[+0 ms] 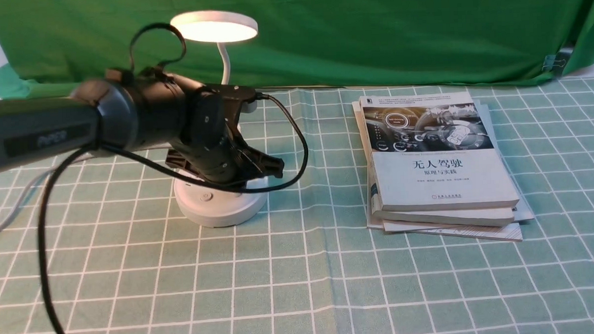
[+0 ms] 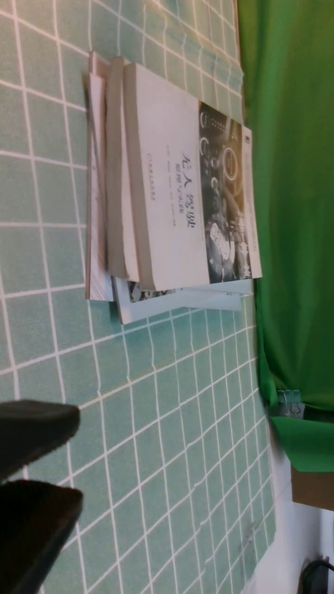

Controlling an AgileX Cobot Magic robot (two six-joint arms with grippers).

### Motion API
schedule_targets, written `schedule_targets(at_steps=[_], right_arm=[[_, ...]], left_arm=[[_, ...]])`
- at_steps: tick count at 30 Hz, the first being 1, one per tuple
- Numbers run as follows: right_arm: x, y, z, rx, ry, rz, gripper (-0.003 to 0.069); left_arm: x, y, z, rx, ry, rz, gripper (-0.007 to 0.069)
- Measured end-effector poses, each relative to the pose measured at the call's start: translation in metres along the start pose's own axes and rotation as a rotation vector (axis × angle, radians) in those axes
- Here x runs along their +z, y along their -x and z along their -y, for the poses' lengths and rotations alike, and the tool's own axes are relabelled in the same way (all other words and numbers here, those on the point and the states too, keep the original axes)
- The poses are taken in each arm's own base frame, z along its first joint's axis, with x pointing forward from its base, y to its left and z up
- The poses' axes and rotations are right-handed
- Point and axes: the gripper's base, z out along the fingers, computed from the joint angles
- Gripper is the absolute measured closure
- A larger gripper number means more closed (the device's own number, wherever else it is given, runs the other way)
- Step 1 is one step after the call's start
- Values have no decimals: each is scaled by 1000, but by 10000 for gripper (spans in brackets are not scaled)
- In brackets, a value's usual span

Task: Turn on the table lamp.

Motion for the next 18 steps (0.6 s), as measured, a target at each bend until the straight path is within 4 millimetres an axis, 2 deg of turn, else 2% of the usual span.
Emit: schedule_targets(at_steps=[3, 5, 10, 13, 15, 18], right_arm=[[0, 0, 0, 0, 0, 0, 418], [0, 0, 0, 0, 0, 0, 418], [0, 0, 0, 0, 0, 0, 418], [0, 0, 0, 0, 0, 0, 418], [0, 0, 0, 0, 0, 0, 418], [0, 0, 0, 0, 0, 0, 418]], left_arm=[[-27, 3, 3, -51, -44, 44, 621], [-36, -4, 3, -77, -62, 44, 621], [-45, -38, -1, -142, -86, -20, 621], [-58, -61, -4, -172, -105, -34, 621], [-78, -75, -6, -184, -133, 6, 621], [-121, -91, -10, -193, -185, 139, 621]])
